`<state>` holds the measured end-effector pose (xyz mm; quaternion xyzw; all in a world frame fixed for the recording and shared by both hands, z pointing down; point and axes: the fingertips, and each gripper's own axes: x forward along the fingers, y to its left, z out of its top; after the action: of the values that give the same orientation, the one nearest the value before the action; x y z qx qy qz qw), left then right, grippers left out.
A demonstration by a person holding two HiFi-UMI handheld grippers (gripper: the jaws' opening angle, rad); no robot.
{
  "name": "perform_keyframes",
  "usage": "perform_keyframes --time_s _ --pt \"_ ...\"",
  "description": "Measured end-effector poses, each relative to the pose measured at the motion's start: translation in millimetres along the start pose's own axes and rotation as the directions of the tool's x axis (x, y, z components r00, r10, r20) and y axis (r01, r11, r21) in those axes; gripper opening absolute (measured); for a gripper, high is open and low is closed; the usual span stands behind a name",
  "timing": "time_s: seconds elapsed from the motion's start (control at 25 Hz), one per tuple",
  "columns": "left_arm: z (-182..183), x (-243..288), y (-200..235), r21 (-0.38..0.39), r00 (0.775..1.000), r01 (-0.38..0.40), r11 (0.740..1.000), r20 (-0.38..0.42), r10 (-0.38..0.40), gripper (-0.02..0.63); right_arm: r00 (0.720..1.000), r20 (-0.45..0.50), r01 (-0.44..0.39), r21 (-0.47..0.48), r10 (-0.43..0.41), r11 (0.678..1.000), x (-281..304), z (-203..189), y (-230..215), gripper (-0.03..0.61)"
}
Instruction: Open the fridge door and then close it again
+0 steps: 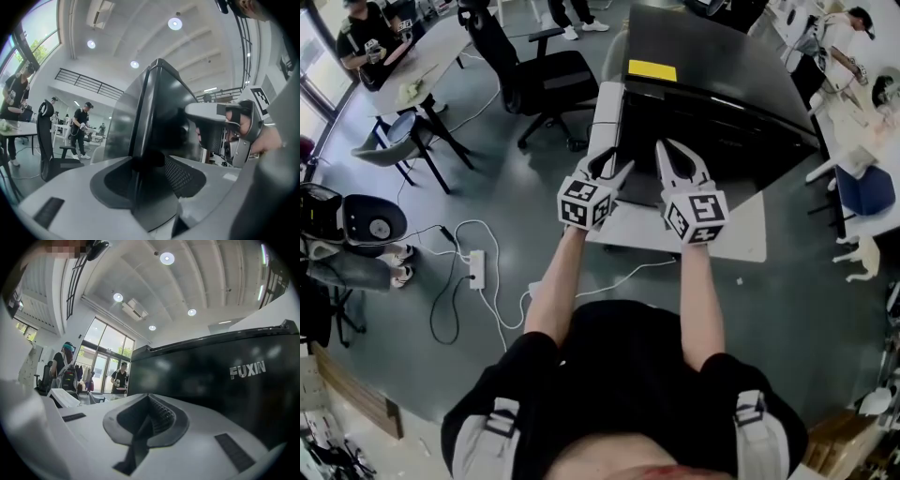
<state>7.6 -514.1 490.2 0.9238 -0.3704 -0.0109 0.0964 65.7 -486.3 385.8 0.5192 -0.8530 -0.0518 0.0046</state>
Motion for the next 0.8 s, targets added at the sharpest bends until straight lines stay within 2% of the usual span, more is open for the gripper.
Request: perform_keyframes --time_s 0.16,0.28,0.36,0.56,0.8 --pt "-2.1 -4.0 -0.8 -0.056 0.998 -0.064 0.996 0.007 0.064 0.198 1.0 0.008 -0.03 0.002 0.03 1.0 -0.4 -0.6 1.3 -0.005" --pt "4.5 -11.9 -4.8 -0.115 0.991 -0.122 0.986 0.045 0.128 0.176 0.999 -0.003 -0.036 0.008 0.036 0.999 -1.4 -2.4 1.0 -0.005" --pt "10.2 -17.7 -9.7 -0.137 0.984 -0.152 0.979 0.071 0.163 0.137 1.0 -0.017 -0.026 0.017 0.026 1.0 -4.8 -7.4 -3.0 -0.005" --pt "30.7 -28.2 -30.8 -0.114 0.968 -0.207 0.972 0.118 0.22 0.01 0.999 -0.046 0.006 0.051 -0.004 0.999 -25.8 -25.1 -16.2 -0.005" --pt "48.5 -20.1 -60.9 -0.03 0.97 -0.206 0.978 0.124 0.208 0.0 0.994 -0.083 0.079 0.094 -0.071 0.992 -50.5 -45.3 -36.4 -0.005"
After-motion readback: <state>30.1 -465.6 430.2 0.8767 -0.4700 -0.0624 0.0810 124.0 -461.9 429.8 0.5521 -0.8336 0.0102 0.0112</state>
